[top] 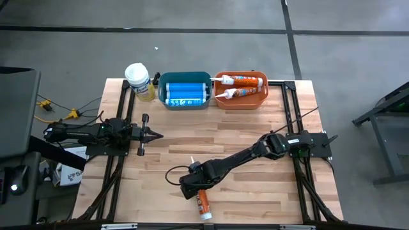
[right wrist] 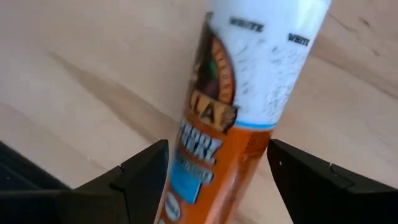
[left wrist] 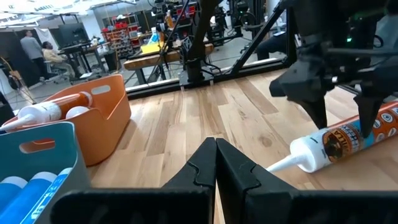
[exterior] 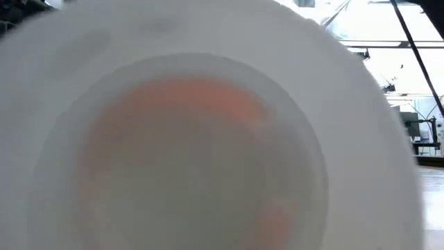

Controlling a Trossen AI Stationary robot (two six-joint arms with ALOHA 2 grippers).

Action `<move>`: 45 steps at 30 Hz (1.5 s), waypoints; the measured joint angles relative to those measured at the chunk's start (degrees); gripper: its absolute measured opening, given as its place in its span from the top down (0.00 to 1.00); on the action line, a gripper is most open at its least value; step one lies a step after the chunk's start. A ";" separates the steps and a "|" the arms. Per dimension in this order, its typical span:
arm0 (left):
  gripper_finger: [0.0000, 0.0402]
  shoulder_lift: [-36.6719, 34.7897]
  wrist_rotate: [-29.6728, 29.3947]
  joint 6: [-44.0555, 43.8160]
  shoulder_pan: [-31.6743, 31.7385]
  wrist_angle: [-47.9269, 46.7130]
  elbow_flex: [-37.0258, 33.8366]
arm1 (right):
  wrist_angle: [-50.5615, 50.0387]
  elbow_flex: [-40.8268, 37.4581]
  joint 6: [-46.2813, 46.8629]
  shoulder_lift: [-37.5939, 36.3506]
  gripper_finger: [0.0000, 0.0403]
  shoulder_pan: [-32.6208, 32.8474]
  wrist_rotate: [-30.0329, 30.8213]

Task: Pick & place silicon tubes, Sealant and Lysol wipes
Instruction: Put the orange sealant into the orange bin

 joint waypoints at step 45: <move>1.00 0.02 0.00 -0.01 0.00 0.00 0.00 | -21.86 -0.04 -16.06 4.51 0.43 -1.52 8.36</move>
